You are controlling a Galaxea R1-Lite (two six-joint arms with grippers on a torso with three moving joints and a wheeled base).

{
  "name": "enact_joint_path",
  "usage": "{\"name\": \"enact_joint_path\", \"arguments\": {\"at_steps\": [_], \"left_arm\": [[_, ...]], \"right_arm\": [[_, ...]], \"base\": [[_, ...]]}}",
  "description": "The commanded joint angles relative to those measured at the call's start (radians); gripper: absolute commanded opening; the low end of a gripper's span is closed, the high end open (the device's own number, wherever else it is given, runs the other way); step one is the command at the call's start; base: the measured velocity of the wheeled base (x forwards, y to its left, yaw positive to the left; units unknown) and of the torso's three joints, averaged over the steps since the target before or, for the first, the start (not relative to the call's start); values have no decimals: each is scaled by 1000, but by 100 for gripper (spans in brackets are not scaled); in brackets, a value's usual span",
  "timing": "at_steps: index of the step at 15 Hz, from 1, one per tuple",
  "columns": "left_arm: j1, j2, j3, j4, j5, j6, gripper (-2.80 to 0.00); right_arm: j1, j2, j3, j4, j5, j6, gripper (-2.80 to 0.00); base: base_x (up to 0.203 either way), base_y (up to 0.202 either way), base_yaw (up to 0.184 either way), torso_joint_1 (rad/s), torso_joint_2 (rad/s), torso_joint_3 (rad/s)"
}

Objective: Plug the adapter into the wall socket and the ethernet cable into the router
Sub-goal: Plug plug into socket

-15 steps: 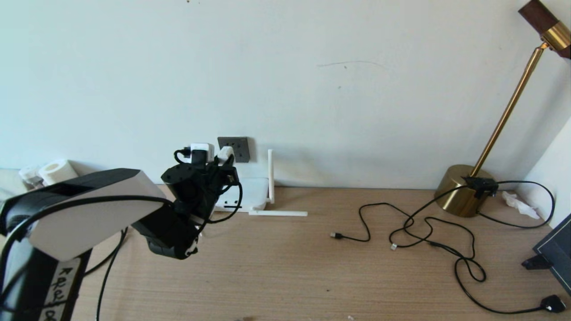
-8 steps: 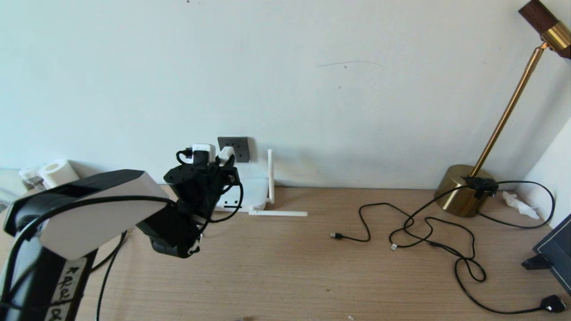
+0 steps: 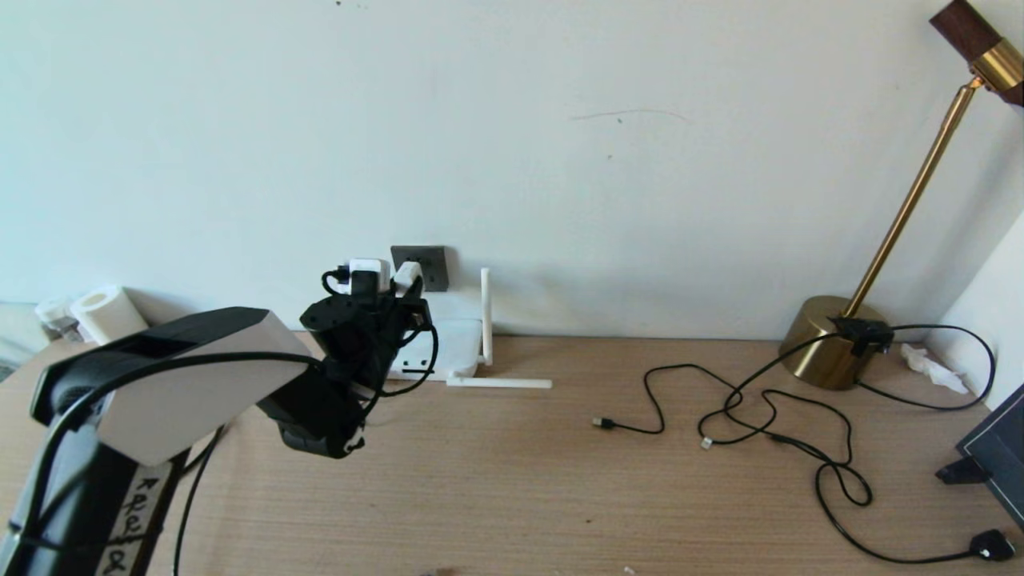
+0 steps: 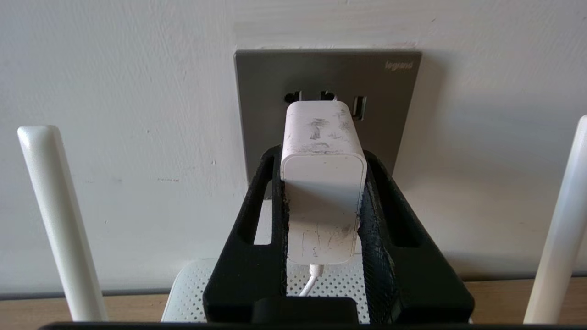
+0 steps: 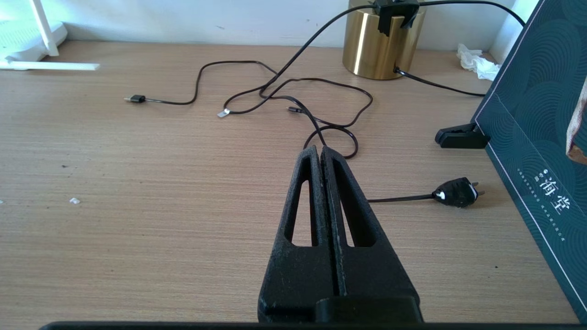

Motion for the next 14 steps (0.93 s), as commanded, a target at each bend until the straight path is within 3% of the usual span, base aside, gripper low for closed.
{"name": "enact_joint_path", "arguments": {"at_steps": [1,14], "left_arm": [[0,9,-12,-8,1,1,-280],[6,4,-3,-8,1,3,-280]], "right_arm": [[0,0,0,0,0,0,-280],[0,0,0,0,0,0,-280]], "base": [[0,0,0,0,0,0],[0,0,0,0,0,0]]}}
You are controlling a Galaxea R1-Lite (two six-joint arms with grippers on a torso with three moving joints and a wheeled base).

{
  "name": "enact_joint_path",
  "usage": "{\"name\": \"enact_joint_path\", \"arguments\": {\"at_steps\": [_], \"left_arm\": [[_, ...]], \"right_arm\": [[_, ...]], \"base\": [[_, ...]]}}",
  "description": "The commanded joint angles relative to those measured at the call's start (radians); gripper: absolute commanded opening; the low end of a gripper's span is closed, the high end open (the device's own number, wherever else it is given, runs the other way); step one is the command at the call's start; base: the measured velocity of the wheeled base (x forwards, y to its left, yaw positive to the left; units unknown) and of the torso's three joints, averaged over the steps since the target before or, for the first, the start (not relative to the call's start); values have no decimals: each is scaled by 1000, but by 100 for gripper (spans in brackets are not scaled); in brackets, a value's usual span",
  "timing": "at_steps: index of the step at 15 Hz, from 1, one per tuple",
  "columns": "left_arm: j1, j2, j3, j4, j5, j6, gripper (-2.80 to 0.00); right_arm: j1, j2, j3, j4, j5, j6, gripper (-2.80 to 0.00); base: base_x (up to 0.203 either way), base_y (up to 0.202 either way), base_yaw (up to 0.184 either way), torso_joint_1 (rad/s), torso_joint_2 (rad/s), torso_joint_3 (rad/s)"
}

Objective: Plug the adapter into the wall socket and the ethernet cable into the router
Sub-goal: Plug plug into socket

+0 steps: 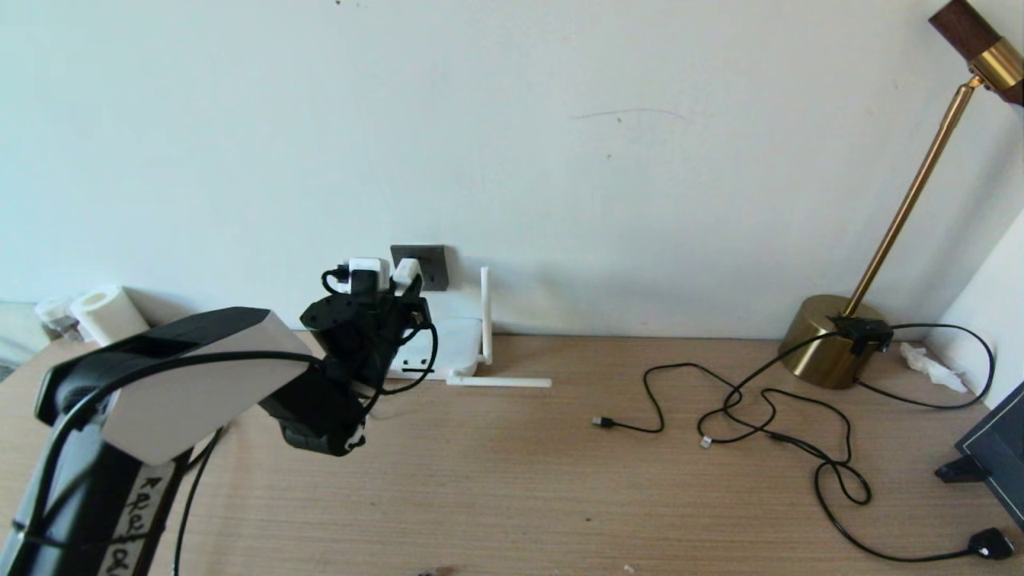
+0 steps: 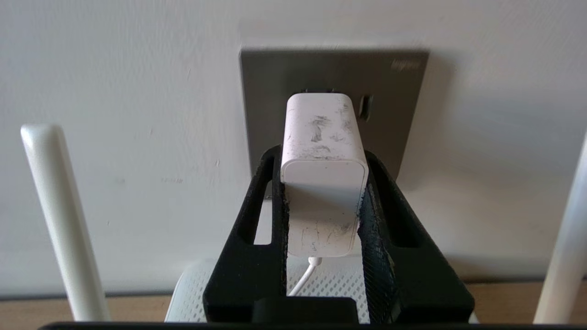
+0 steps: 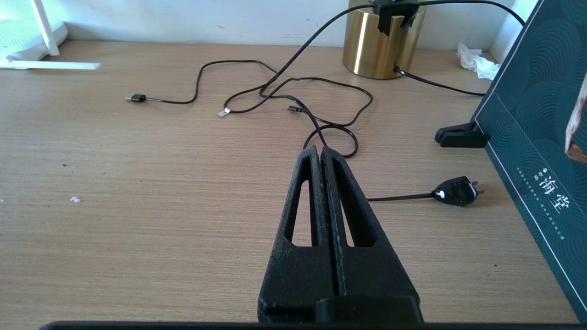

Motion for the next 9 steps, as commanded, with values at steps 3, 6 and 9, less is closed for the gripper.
{"name": "enact_joint_path", "arguments": {"at_steps": [3,6,9], "left_arm": [[-1,-9,32,-9,1,6,-280],[-1,-8,29,-9,-1,6,-280],[-1,-6,20,-9,-6,7,-280]], "right_arm": [[0,0,0,-1,0,0,-280],[0,0,0,-1,0,0,-280],[0,0,0,-1,0,0,-280]], "base": [[0,0,0,0,0,0],[0,0,0,0,0,0],[0,0,0,0,0,0]]}}
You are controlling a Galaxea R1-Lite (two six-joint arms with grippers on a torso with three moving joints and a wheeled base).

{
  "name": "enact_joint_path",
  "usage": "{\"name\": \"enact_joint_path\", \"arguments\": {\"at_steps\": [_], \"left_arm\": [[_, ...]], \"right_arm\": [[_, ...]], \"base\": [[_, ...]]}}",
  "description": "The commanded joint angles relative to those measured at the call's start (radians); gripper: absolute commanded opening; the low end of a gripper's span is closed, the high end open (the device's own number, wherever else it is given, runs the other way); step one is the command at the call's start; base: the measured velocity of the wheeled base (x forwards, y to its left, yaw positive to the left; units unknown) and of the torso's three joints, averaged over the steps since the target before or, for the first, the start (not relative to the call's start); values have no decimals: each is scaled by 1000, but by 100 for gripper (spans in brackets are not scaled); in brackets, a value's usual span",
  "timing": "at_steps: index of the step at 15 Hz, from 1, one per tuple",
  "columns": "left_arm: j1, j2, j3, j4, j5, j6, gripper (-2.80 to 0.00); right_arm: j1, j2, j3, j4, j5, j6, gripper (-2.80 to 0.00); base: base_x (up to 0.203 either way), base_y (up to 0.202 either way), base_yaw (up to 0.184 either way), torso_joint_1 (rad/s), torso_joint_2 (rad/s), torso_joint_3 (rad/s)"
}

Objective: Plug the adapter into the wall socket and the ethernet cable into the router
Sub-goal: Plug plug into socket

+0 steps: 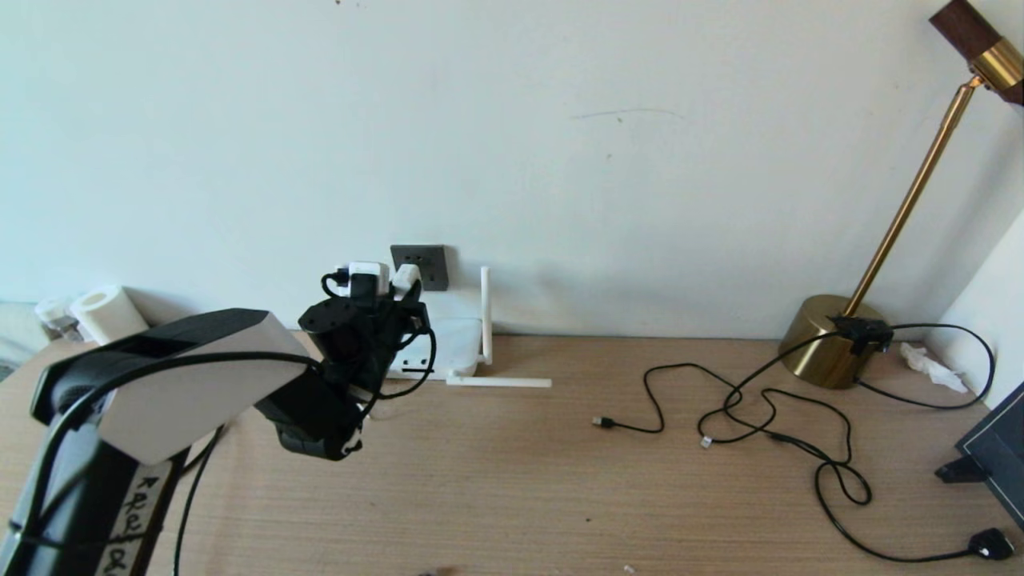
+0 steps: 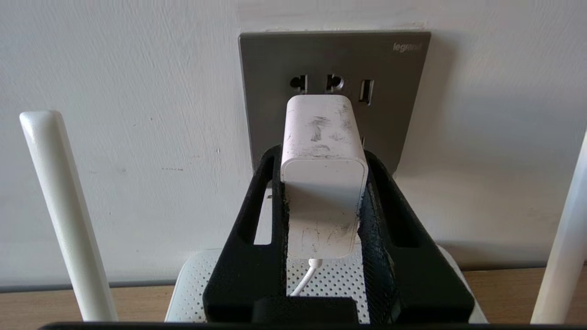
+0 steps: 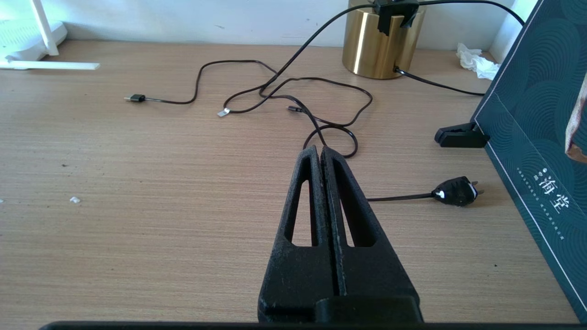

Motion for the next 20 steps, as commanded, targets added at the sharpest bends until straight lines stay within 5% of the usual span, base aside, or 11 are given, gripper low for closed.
{"name": "enact_joint_path", "arguments": {"at_steps": [1,20], "left_arm": [[0,-1,-5,-9,1,1,-280],[-9,-19,-20,32,2,1,-280]], "right_arm": [[0,0,0,0,0,0,-280],[0,0,0,0,0,0,-280]], "base": [[0,0,0,0,0,0],[0,0,0,0,0,0]]}}
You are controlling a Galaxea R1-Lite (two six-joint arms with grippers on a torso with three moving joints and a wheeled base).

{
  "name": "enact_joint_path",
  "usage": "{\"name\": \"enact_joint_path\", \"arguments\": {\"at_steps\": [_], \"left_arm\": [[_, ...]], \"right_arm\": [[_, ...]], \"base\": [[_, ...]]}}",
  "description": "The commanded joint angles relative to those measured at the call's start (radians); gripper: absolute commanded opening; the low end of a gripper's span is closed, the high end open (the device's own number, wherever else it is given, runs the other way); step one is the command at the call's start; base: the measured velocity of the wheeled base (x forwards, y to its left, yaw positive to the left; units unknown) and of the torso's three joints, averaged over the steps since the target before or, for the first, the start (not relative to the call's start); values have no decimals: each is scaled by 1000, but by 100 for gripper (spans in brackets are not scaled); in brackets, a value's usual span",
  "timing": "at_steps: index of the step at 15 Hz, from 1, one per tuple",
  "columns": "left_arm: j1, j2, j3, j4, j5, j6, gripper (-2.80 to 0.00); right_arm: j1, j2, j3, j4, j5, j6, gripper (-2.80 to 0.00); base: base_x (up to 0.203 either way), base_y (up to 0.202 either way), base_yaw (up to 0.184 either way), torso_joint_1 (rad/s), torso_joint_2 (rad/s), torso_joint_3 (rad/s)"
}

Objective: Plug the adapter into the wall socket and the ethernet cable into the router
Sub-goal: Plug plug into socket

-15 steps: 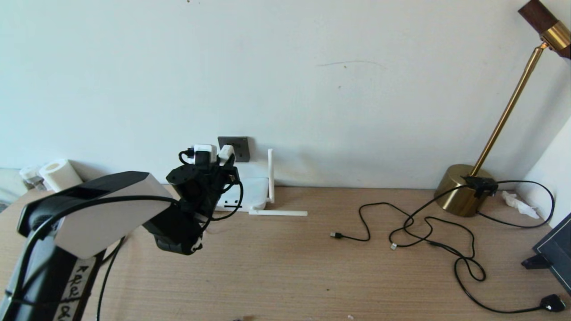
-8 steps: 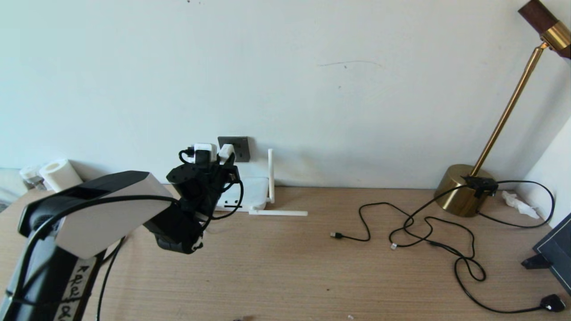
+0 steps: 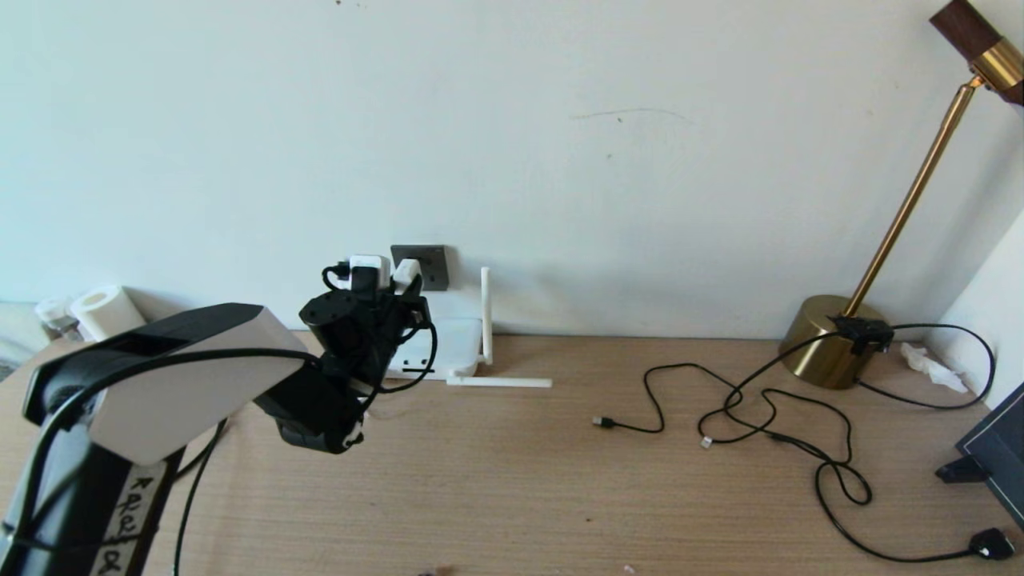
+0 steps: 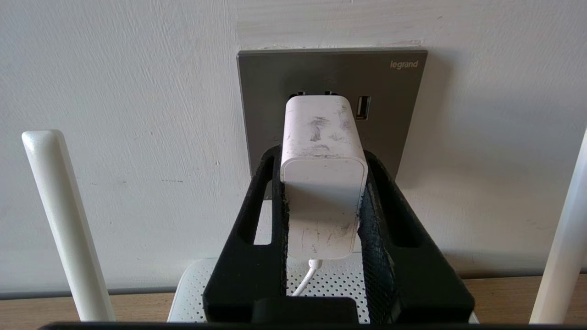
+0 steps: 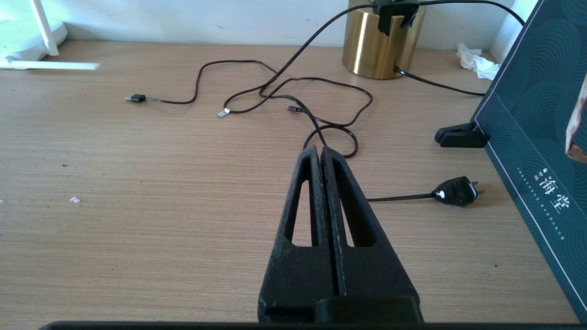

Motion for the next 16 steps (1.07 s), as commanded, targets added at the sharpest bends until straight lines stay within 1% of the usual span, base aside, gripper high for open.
{"name": "enact_joint_path", "arguments": {"at_steps": [1,9,16], "left_arm": [[-1,-2,1,-8,1,1,-280],[-10,7,-7,-2,1,1,-280],[-12,6,-47,32,6,1,-280]], "right_arm": [[0,0,0,-1,0,-1,-280],[0,0,0,-1,0,-1,-280],[0,0,0,-1,0,0,-280]], "base": [[0,0,0,0,0,0],[0,0,0,0,0,0],[0,0,0,0,0,0]]}}
